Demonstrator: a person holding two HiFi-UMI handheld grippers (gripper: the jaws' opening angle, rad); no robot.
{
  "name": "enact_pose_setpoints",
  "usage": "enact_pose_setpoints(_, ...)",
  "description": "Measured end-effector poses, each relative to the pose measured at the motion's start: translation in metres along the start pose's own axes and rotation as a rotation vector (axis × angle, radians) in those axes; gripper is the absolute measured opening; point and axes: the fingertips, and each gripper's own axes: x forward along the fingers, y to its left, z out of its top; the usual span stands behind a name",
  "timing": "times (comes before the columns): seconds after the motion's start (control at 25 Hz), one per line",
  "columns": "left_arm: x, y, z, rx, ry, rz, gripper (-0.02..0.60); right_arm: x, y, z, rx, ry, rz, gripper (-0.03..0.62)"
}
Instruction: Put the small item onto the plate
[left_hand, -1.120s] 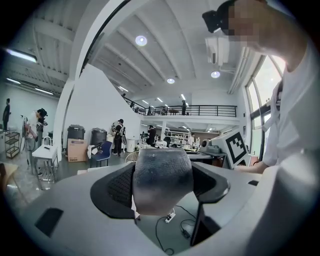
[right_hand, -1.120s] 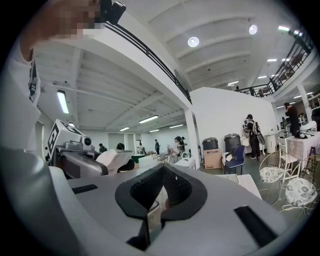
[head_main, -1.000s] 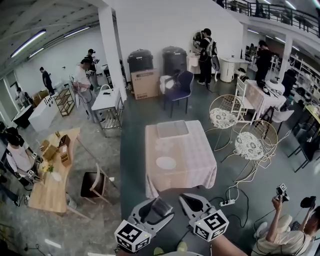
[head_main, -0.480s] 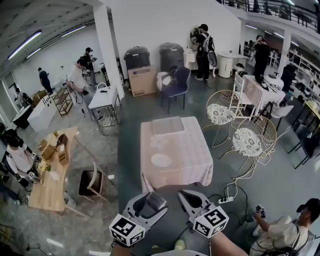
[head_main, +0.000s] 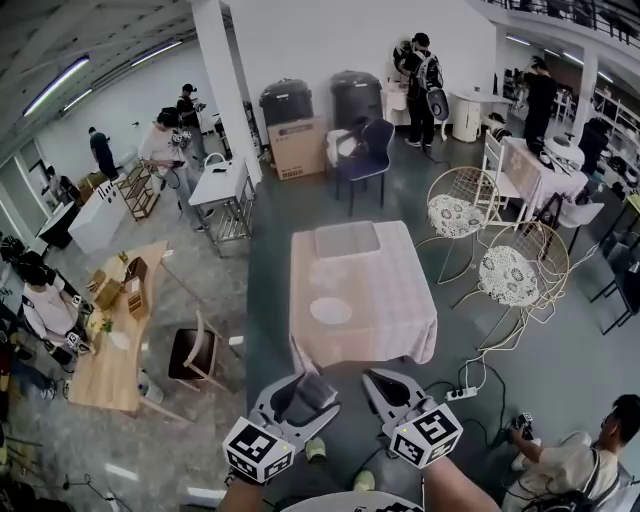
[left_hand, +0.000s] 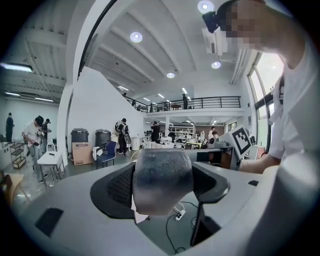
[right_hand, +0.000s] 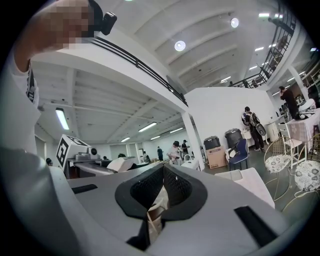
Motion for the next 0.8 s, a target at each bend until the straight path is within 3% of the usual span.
enact_pose_setpoints(0.28, 0.030, 0.040, -0.001, -0.023, -0.006, 0.004, 0.316, 0.040, -0.027, -0.005, -0.008, 0.019, -0.022, 0.013)
enact_pose_setpoints(0.8, 0.109, 0.181, 0.020, -0.027, -0.043, -0.067, 0.316, 0.177, -0.098, 0.016, -0.033, -0.021, -0.160, 0.014)
